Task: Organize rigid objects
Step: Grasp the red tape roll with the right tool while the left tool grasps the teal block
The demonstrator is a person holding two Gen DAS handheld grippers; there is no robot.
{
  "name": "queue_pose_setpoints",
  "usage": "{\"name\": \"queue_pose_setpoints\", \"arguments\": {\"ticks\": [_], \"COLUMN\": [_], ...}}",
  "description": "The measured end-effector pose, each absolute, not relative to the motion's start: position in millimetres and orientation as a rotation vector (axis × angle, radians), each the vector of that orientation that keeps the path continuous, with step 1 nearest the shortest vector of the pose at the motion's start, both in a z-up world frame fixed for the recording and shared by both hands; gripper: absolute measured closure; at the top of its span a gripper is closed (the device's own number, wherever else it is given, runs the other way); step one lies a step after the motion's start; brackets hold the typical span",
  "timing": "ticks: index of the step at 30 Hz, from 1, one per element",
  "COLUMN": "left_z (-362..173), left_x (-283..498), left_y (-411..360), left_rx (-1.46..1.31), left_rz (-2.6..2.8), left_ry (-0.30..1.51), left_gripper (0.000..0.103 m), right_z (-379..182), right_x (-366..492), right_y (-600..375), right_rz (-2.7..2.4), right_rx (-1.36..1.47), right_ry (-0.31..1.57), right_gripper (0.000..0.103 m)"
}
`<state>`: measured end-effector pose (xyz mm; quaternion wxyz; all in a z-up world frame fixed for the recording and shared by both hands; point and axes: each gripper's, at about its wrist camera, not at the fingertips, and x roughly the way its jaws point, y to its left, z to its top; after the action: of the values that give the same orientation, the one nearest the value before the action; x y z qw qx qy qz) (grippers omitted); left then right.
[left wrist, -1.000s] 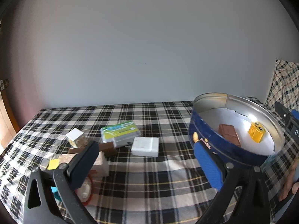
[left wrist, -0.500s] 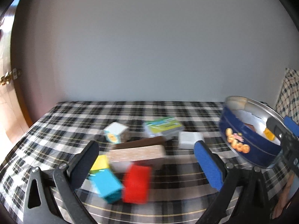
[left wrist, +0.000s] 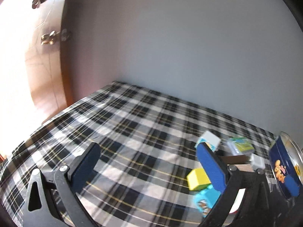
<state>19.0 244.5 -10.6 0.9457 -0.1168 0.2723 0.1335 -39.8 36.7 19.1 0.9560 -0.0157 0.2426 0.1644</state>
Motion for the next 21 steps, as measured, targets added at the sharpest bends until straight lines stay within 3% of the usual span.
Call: {"name": "queue_pose_setpoints", "arguments": {"ticks": [7,8,9,11,20,21], "left_z": [-19,-19,-18,-18,-19,-19], "left_x": [23,23,22,22,24,24], "left_y": [249,248,247,246,240,240], "left_rx": [-0.230,-0.232,-0.232,-0.226,-0.233,-0.242], "left_rz": [0.288,0.284,0.279,0.274,0.248,0.233], "left_ry": [0.602,0.604,0.605,0.606,0.627,0.629], "left_gripper": [0.001,0.001,0.001,0.001,0.001,0.001], "right_z": [4,1,-2,-8,-27,-27], "right_x": [-19,-14,-12,-5,19,19], "right_y": [82,84,85,85,71,71], "right_rz": [0.367,0.361,0.364,0.360,0.339,0.349], "right_rx": [-0.056,-0.044,-0.033,-0.031,0.056,0.054], "right_ry": [0.629,0.652,0.673,0.715,0.843,0.842], "right_gripper": [0.014,0.019,0.034,0.051,0.060,0.075]}}
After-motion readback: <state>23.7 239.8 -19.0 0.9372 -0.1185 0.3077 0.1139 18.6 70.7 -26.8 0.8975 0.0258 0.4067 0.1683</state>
